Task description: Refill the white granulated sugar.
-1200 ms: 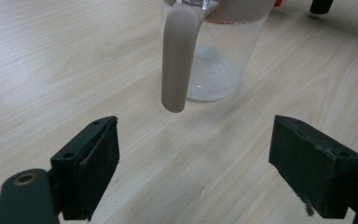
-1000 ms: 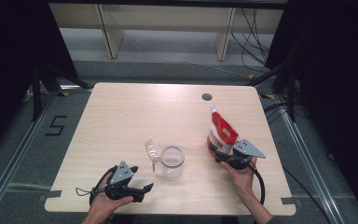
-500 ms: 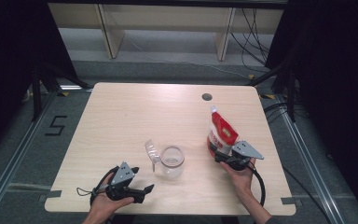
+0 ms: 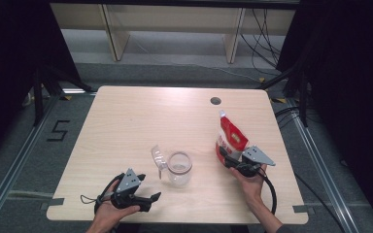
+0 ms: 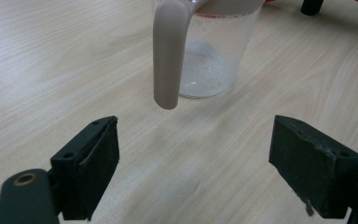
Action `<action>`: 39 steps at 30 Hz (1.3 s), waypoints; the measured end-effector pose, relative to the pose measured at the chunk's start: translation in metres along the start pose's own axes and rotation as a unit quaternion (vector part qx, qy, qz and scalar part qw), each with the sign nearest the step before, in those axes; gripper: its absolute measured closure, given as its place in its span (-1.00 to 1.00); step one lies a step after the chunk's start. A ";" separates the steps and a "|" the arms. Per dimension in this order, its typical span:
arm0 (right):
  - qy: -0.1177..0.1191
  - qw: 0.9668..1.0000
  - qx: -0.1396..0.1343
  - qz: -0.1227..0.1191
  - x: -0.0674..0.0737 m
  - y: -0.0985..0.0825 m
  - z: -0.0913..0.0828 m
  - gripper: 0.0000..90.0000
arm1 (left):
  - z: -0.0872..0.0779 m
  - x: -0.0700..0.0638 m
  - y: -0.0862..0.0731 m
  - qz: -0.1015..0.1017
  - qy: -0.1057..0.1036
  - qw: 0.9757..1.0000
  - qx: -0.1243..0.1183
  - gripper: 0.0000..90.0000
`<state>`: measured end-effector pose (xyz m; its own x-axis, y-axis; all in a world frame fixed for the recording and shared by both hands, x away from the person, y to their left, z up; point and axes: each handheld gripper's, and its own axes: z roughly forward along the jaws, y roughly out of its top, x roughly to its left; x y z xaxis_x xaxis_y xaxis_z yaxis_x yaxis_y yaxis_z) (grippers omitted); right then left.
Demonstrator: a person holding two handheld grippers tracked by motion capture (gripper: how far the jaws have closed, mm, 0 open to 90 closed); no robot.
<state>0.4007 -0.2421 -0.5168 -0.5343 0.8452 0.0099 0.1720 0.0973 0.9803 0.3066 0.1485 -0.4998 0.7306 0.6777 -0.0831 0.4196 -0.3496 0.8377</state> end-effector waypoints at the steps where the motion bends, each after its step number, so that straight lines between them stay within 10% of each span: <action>1: 0.005 1.000 -0.001 -0.011 -0.002 0.000 0.001 -0.04 | 0.000 0.000 0.000 -0.001 0.002 1.000 0.001 -0.65; 34: 0.025 0.999 0.017 0.030 -0.006 0.006 -0.005 0.12 | -0.002 0.000 0.000 -0.008 -0.002 1.000 0.001 -0.65; 39: 0.024 1.000 0.013 0.006 -0.007 0.007 -0.006 0.13 | -0.003 0.001 0.001 -0.001 0.001 1.000 -0.004 -0.65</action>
<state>0.4010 -0.2505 -0.5084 -0.5719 0.8197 0.0312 0.1990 0.1017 0.9747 0.3061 0.1506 -0.4978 0.7289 0.6794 -0.0845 0.4168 -0.3424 0.8421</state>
